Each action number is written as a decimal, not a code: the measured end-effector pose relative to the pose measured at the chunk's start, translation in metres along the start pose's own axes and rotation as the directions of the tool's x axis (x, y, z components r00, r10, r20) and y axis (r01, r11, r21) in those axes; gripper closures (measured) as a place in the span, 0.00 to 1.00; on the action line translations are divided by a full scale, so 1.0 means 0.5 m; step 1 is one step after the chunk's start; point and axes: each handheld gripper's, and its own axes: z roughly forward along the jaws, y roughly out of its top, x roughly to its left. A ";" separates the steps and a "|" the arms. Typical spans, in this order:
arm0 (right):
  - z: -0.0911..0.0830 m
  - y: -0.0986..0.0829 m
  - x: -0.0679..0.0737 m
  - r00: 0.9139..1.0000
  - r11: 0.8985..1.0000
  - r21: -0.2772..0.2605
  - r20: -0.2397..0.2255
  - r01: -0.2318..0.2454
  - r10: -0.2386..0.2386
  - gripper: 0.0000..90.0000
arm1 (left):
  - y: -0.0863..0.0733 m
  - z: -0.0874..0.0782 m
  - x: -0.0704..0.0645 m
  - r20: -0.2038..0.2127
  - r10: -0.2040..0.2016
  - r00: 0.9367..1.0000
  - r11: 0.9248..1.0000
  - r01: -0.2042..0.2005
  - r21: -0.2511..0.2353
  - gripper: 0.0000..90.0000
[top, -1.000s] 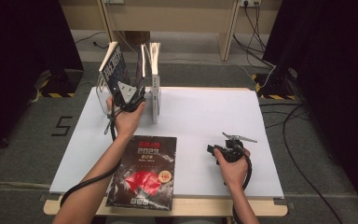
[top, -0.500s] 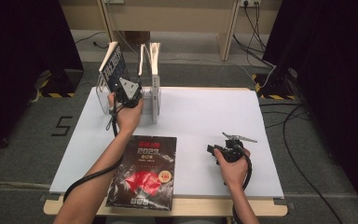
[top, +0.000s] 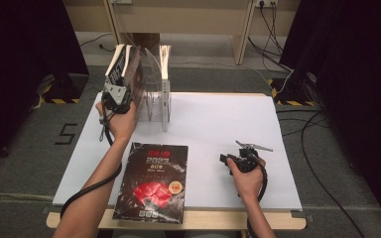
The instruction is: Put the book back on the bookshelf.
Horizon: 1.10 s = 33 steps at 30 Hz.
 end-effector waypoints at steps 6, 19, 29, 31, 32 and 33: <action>0.002 -0.001 0.000 1.000 1.000 0.005 -0.002 -0.001 0.001 0.69 | -0.002 0.000 0.024 -0.023 0.007 1.000 1.000 -0.006 0.011 0.87; -0.001 -0.001 -0.003 1.000 1.000 0.001 0.000 -0.007 0.007 0.69 | -0.012 -0.035 0.023 -0.044 0.051 0.998 0.999 -0.052 -0.004 0.76; 0.001 -0.002 0.001 1.000 1.000 0.010 -0.002 -0.012 0.012 0.68 | -0.022 -0.061 0.052 -0.052 -0.068 0.996 0.997 0.066 -0.030 0.56; 0.001 -0.002 0.002 1.000 1.000 0.005 -0.003 -0.008 0.008 0.68 | -0.024 -0.048 0.065 -0.022 -0.116 0.993 0.993 0.116 -0.003 0.53; 0.000 -0.002 0.002 1.000 1.000 0.005 -0.003 -0.008 0.008 0.68 | -0.024 -0.041 0.072 -0.006 -0.132 0.991 0.991 0.132 0.006 0.53; 0.000 -0.002 0.002 1.000 1.000 0.004 -0.004 -0.009 0.009 0.68 | -0.024 -0.032 0.077 0.006 -0.133 0.991 0.991 0.133 0.017 0.52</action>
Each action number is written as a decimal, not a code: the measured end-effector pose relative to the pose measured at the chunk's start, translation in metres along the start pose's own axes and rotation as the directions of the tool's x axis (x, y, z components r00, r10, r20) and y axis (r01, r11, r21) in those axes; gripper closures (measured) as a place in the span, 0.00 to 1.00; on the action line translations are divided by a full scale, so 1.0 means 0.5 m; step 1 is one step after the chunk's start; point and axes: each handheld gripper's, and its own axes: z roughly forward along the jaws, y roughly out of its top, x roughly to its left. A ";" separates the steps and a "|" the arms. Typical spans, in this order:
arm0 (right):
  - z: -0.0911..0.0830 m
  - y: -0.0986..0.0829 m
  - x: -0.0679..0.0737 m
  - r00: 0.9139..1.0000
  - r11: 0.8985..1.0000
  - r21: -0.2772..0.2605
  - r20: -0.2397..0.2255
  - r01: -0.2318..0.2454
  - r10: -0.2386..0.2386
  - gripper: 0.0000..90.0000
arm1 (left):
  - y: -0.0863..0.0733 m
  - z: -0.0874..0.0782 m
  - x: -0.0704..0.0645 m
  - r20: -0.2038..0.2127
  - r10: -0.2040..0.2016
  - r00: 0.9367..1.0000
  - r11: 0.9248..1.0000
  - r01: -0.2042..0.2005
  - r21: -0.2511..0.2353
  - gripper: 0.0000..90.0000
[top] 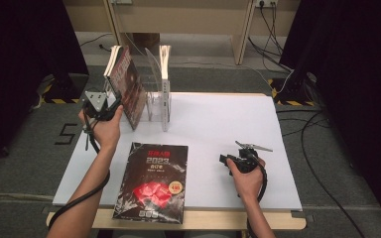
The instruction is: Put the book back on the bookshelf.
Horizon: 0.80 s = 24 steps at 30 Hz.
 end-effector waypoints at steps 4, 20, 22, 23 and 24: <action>0.001 0.000 -0.002 1.000 1.000 0.004 0.002 0.006 -0.006 0.68 | 0.008 0.041 0.019 0.036 -0.005 0.999 0.999 0.003 0.037 0.51; 0.003 -0.001 -0.008 1.000 1.000 0.027 -0.005 -0.013 0.013 0.68 | 0.032 0.109 -0.012 0.105 0.065 0.992 0.994 -0.073 0.075 0.84; 0.003 -0.001 -0.008 1.000 1.000 0.026 -0.005 -0.012 0.012 0.68 | 0.026 0.109 -0.022 0.096 0.085 0.992 0.995 -0.089 0.042 0.84; 0.003 -0.001 -0.009 1.000 1.000 0.027 -0.006 -0.013 0.013 0.68 | 0.022 0.108 -0.027 0.093 0.100 0.991 0.994 -0.103 0.025 0.84; 0.002 -0.001 -0.008 1.000 0.999 0.027 -0.006 -0.023 0.024 0.68 | 0.019 0.108 -0.031 0.094 0.119 0.988 0.993 -0.121 0.016 0.84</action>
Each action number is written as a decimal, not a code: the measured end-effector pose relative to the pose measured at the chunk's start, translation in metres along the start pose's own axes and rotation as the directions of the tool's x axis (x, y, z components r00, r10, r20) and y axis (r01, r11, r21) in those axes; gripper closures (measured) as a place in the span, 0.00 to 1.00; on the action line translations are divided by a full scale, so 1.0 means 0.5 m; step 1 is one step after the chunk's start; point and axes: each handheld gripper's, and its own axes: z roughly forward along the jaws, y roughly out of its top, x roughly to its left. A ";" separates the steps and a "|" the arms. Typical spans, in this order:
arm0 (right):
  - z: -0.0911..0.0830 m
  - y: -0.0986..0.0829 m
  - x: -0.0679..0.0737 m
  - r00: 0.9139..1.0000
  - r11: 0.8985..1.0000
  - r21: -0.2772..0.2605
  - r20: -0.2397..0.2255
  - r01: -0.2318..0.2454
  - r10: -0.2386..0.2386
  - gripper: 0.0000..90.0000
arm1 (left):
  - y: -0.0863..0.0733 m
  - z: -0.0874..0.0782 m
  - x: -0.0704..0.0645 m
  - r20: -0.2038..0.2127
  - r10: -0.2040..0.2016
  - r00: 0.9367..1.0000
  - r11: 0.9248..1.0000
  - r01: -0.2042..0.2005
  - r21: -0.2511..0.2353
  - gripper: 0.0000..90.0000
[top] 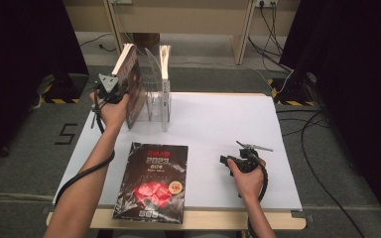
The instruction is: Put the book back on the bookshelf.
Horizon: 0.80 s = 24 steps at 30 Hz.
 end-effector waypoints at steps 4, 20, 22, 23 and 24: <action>-0.001 0.000 -0.004 1.000 1.000 0.000 0.003 0.011 -0.011 0.68 | -0.007 -0.001 -0.001 -0.015 0.026 1.000 0.999 -0.026 -0.020 0.83; 0.003 -0.001 0.006 1.000 1.000 0.005 0.000 0.019 -0.019 0.68 | -0.020 -0.023 0.023 -0.017 -0.020 1.000 1.000 0.019 -0.020 0.71; 0.003 -0.001 0.006 1.000 1.000 0.004 0.000 0.019 -0.019 0.68 | -0.022 -0.028 0.022 -0.010 -0.025 1.000 0.999 0.024 -0.020 0.69; 0.003 -0.001 0.006 1.000 1.000 0.003 0.000 0.019 -0.019 0.68 | -0.022 -0.031 0.021 -0.007 -0.021 1.000 1.000 0.021 -0.021 0.69; 0.003 -0.001 0.007 1.000 1.000 0.004 0.000 0.019 -0.019 0.68 | -0.022 -0.035 0.020 -0.004 -0.021 1.000 0.999 0.021 -0.025 0.68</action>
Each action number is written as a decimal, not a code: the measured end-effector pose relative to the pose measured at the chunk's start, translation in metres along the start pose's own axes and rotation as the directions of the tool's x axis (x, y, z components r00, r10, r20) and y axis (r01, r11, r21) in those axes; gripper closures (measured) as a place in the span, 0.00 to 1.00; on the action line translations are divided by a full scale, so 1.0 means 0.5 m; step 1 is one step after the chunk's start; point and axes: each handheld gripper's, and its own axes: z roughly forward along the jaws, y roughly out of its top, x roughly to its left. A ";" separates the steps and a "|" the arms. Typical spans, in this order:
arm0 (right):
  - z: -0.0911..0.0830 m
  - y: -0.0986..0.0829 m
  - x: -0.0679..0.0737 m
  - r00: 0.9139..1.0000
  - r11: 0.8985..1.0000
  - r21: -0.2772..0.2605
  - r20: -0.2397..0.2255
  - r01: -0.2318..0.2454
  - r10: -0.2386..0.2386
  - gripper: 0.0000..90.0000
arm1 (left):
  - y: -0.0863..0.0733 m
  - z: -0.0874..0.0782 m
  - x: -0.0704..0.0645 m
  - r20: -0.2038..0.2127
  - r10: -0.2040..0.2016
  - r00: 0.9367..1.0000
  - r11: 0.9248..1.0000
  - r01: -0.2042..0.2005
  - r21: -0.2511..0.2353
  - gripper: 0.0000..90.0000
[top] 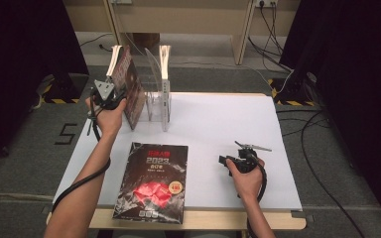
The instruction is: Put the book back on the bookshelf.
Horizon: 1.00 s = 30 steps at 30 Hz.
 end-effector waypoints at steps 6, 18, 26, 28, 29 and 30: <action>-0.003 0.002 0.003 1.000 1.000 -0.009 -0.002 0.009 -0.009 0.68 | 0.000 -0.019 0.002 0.017 -0.053 0.998 0.998 0.053 0.015 0.62; -0.005 0.006 0.014 1.000 1.000 -0.012 -0.003 0.012 -0.012 0.68 | -0.020 -0.064 0.007 0.043 -0.118 0.992 0.991 0.115 0.068 0.56; -0.002 0.011 0.023 0.999 0.999 -0.011 -0.007 0.032 -0.032 0.68 | -0.041 -0.103 0.009 0.080 -0.123 0.989 0.987 0.113 0.117 0.53; -0.002 0.013 0.027 1.000 1.000 -0.009 -0.010 0.024 -0.024 0.68 | -0.047 -0.112 0.011 0.088 -0.124 0.988 0.984 0.112 0.136 0.53; -0.002 0.014 0.028 0.999 1.000 -0.005 -0.008 0.031 -0.031 0.68 | -0.051 -0.117 0.011 0.094 -0.129 0.987 0.983 0.115 0.144 0.53; -0.001 0.014 0.030 0.999 0.999 -0.005 -0.008 0.031 -0.031 0.68 | -0.054 -0.121 0.012 0.101 -0.132 0.986 0.981 0.116 0.154 0.53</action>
